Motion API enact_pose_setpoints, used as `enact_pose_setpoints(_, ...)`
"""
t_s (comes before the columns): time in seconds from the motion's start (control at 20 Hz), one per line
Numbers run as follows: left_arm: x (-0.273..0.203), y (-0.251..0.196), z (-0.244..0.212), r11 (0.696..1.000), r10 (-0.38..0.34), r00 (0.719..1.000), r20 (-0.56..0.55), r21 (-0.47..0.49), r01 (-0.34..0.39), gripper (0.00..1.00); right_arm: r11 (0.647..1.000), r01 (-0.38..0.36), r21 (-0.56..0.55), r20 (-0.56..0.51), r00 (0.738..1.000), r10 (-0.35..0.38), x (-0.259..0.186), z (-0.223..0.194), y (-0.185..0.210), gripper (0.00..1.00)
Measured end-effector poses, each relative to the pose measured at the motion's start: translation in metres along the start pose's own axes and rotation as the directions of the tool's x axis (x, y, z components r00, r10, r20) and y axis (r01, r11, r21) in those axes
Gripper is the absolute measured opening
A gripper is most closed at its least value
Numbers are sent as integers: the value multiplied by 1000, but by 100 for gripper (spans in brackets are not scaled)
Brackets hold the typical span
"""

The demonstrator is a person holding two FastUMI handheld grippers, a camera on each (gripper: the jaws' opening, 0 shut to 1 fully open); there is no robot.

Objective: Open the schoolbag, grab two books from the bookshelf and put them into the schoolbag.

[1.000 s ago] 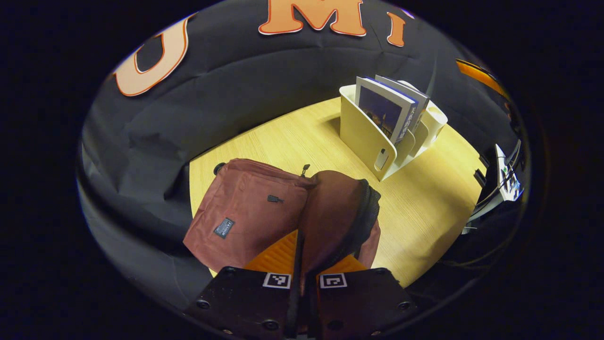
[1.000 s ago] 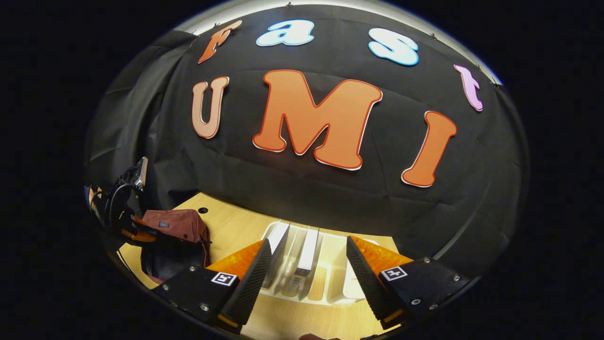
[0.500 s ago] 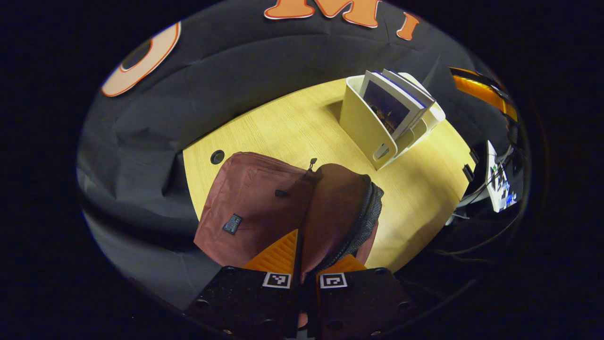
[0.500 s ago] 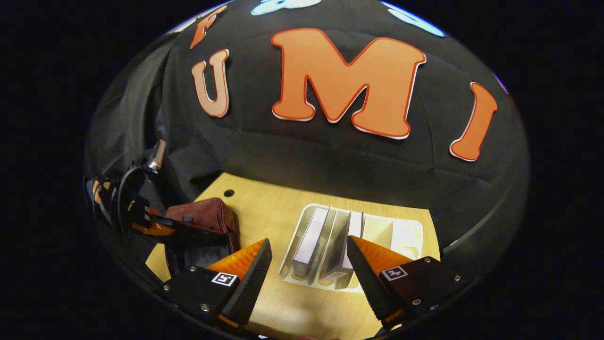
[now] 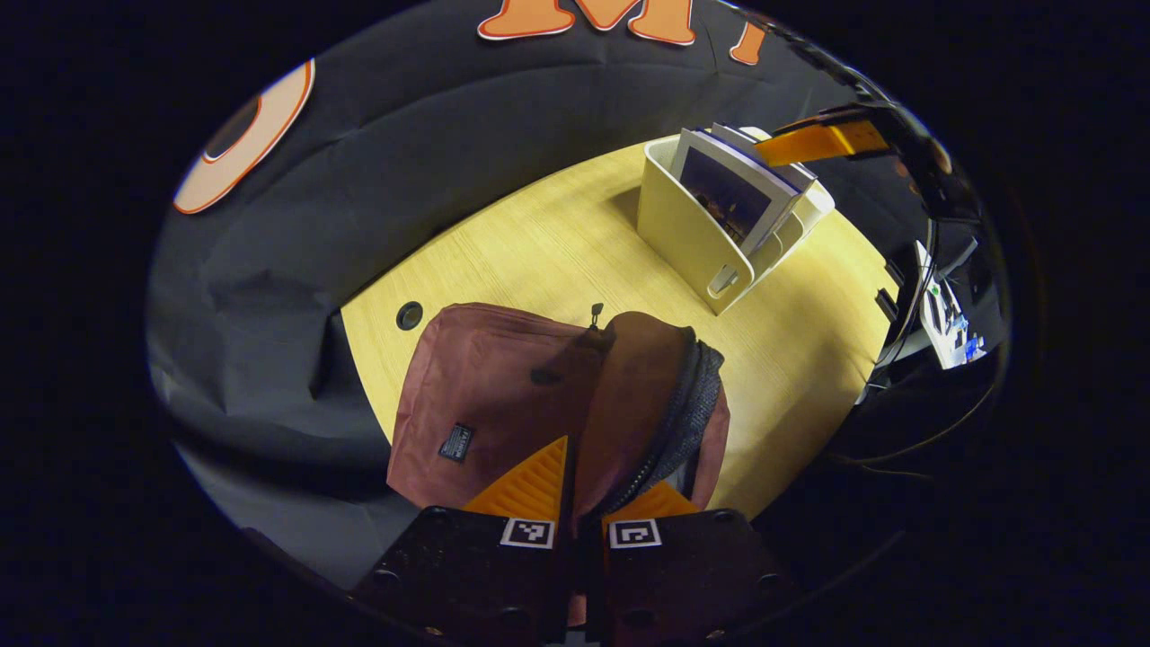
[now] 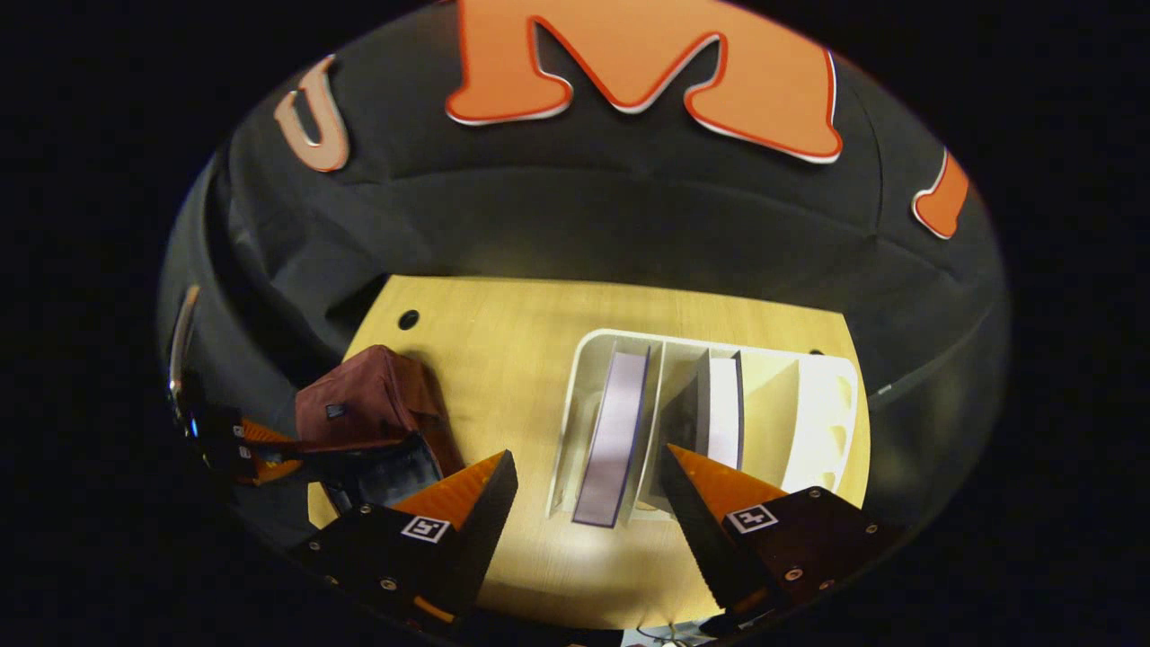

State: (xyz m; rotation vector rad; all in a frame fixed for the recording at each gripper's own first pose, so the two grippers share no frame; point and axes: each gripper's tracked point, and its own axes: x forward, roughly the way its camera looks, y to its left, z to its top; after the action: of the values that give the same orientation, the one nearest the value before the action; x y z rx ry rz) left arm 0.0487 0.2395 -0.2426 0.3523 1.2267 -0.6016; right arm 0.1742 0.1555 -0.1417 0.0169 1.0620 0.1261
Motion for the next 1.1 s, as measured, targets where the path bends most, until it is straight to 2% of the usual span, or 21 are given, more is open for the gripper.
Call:
enact_pose_setpoints(0.1,-1,-1,0,1000,-4,1000,1,8,4,8,998,8,56,-84,996,-4,18,-5,-4,95)
enact_pose_setpoints(0.25,-1,1,-1,1000,-5,1000,-3,23,5,8,997,34,71,-164,986,-22,39,-9,-8,94)
enact_pose_setpoints(0.35,-1,1,1,1000,-4,1000,-6,31,5,8,996,53,71,-230,973,-36,57,-16,-11,85)
enact_pose_setpoints(0.4,-1,0,0,1000,-5,1000,-10,29,5,8,994,69,79,-272,961,-45,61,-21,-12,73)
enact_pose_setpoints(0.45,-1,-1,0,1000,-6,1000,-7,26,6,8,994,71,86,-300,953,-42,66,-24,-11,68)
enact_pose_setpoints(0.5,-1,-2,0,1000,-10,1000,-5,25,10,8,993,81,85,-310,949,-51,70,-25,-12,58)
enact_pose_setpoints(0.7,0,-1,-3,1000,-8,1000,-4,7,8,8,986,123,109,-329,941,-81,79,-24,-17,40)
enact_pose_setpoints(0.8,0,-2,-5,1000,-10,1000,-4,1,10,8,988,114,104,-343,936,-72,77,-25,-16,37)
enact_pose_setpoints(0.95,1,-4,-4,1000,-10,1000,-3,-7,10,8,994,62,91,-358,933,-25,60,-28,-11,35)
enact_pose_setpoints(1.1,0,-3,-4,1000,-5,1000,-11,-3,5,8,994,56,95,-307,951,-24,37,-13,-21,34)
